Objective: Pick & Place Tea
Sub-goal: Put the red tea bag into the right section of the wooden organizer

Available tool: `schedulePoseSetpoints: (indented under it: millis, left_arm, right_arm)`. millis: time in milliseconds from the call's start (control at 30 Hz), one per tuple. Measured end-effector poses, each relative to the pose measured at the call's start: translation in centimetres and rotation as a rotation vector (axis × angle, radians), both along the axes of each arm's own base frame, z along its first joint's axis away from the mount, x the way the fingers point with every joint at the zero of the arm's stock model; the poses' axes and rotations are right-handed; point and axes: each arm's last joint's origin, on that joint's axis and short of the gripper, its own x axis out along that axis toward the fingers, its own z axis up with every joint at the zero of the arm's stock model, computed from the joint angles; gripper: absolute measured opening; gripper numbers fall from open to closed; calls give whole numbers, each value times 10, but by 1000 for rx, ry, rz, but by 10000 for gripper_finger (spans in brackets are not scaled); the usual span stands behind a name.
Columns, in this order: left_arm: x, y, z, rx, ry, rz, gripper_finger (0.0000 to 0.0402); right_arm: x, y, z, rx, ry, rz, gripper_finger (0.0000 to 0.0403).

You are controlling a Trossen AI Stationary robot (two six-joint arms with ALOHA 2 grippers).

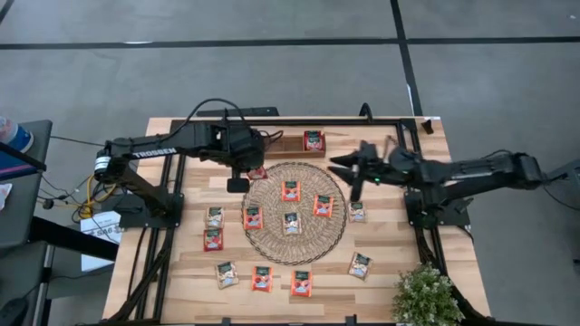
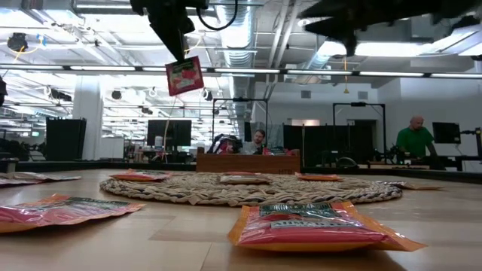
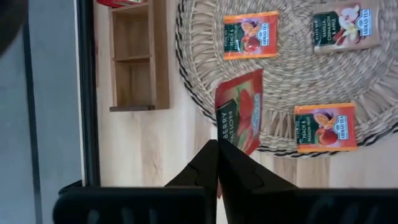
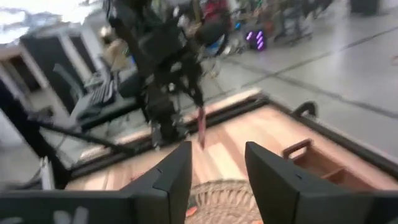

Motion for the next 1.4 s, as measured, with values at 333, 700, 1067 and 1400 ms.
schedulePoseSetpoints:
  millis: [333, 700, 1067, 1400]
  left_arm:
    - [1, -6, 0, -15, -12, 22, 0]
    - [0, -6, 0, -28, -11, 38, 0]
    - [0, -6, 0, -27, -12, 39, 0]
    - [1, -6, 0, -26, -19, 39, 0]
  right_arm:
    - [84, -25, 9, -48, 93, 112, 193]
    - [144, -46, -7, -39, 154, 177, 208]
    - [174, -54, -23, -49, 188, 190, 208]
    - [184, -53, -22, -51, 178, 222, 206]
